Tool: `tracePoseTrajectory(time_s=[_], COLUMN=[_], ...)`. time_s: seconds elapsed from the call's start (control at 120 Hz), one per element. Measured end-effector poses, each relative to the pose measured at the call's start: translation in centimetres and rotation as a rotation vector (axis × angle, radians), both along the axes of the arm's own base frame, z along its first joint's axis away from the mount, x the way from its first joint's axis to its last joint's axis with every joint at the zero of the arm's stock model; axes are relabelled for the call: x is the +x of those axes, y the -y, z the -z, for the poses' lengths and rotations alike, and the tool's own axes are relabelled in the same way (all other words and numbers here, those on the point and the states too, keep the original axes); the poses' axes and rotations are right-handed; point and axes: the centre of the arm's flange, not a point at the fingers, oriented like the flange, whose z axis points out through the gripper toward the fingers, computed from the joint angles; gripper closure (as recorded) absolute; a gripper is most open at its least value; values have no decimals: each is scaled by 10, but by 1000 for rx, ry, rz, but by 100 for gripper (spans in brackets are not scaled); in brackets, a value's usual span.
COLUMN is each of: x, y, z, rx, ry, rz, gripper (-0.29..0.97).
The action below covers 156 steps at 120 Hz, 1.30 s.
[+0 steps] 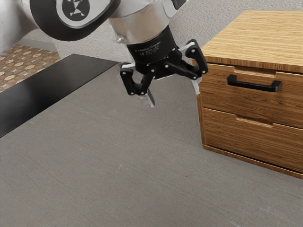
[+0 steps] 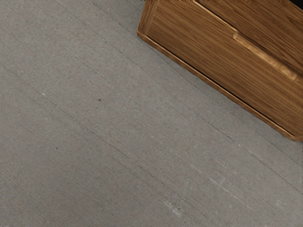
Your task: Pull the drawer handle with one arm to open the drawer
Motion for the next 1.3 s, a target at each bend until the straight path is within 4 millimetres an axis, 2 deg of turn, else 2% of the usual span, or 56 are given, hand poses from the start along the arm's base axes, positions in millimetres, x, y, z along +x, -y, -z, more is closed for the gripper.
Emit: tracePoseTrajectory(time_s=[0.117,0.167,0.217,0.317,0.392,0.467,0.55,0.808,1.042,1.2,1.3], x=[20,23,22,19,27,37,46,57,68,78,82], y=[-31,-37,-28,10,30,40,44,59,54,56,56], z=[4,3,1,5,17,24,27,38,48,63,62], rx=[-52,-67,-83,-105,-120,-144,-170,-212,-242,-248,-259], ry=[15,27,41,48,47,61,77,85,75,56,59], rz=[-139,-177,-188,-167,-170,-187,-212,-283,-404,-470,-501], gripper=[0,0,0,0,0,0,0,1,2,2,1])
